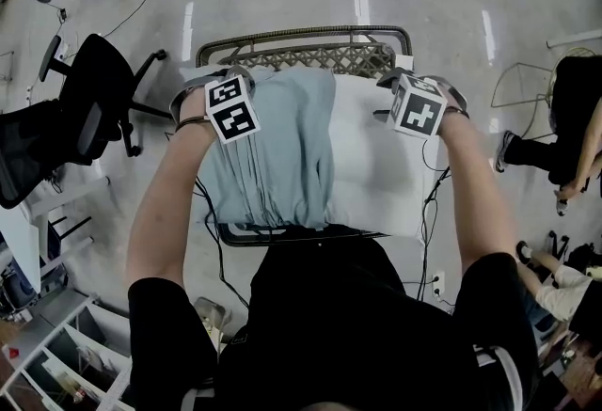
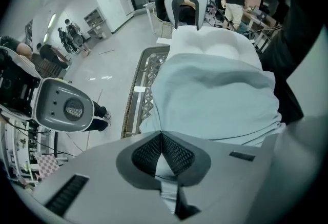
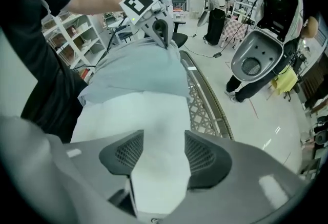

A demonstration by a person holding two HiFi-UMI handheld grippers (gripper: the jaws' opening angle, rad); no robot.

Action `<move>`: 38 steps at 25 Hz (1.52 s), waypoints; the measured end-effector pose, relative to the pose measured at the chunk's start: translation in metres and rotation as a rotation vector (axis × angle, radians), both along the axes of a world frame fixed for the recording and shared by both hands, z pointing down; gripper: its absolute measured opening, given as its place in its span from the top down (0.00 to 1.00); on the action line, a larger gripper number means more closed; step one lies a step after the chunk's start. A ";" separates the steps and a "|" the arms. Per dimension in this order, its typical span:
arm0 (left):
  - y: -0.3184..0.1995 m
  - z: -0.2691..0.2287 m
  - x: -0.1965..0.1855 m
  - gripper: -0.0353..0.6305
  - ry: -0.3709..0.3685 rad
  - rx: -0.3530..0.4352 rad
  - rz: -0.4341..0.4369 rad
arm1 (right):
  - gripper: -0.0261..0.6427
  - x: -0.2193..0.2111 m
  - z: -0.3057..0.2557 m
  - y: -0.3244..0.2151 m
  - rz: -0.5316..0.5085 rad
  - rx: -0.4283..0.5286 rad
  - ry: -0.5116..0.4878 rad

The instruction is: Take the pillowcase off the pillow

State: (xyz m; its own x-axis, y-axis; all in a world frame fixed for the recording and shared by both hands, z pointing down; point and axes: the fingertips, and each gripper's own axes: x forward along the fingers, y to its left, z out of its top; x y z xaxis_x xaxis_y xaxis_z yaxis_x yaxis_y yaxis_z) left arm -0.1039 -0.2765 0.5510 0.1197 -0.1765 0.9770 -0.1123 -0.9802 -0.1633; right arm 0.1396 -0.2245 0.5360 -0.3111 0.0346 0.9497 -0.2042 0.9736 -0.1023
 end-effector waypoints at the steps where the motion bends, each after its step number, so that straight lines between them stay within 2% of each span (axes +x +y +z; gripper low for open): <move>1: -0.002 0.004 0.000 0.94 0.006 -0.003 -0.007 | 0.55 -0.006 0.005 -0.004 0.004 -0.003 -0.010; 5: -0.013 0.009 -0.001 0.91 0.107 -0.025 -0.105 | 0.43 -0.037 0.037 -0.013 -0.030 -0.045 -0.033; 8: -0.025 0.000 -0.008 0.73 0.225 -0.070 -0.225 | 0.36 -0.053 0.061 -0.020 -0.059 -0.092 -0.015; 9: -0.028 -0.001 -0.012 0.71 0.254 -0.090 -0.254 | 0.35 -0.052 0.069 -0.023 -0.058 -0.110 0.011; 12: -0.029 0.000 -0.020 0.68 0.294 -0.152 -0.285 | 0.26 -0.052 0.088 -0.022 -0.054 -0.225 0.036; 14: -0.025 -0.002 -0.021 0.68 0.307 -0.190 -0.271 | 0.26 -0.057 0.098 -0.014 -0.068 -0.311 0.014; 17: -0.015 -0.006 -0.027 0.68 0.284 -0.239 -0.222 | 0.28 -0.062 0.105 -0.006 -0.097 -0.358 0.020; 24: -0.012 0.019 -0.025 0.63 0.170 -0.237 -0.147 | 0.52 -0.062 0.088 0.003 -0.185 -0.283 0.089; 28: -0.001 0.021 -0.021 0.76 0.071 -0.247 -0.057 | 0.59 -0.051 0.068 0.006 -0.178 -0.260 0.115; 33: 0.006 0.004 -0.042 0.91 -0.015 -0.235 0.015 | 0.62 -0.050 0.049 0.006 -0.163 -0.237 0.047; 35: 0.008 0.001 -0.055 0.93 -0.010 -0.226 -0.001 | 0.62 -0.047 0.044 0.005 -0.148 -0.243 0.030; 38: 0.010 -0.005 -0.066 0.93 0.038 -0.200 -0.061 | 0.62 -0.044 0.041 0.001 -0.125 -0.236 0.014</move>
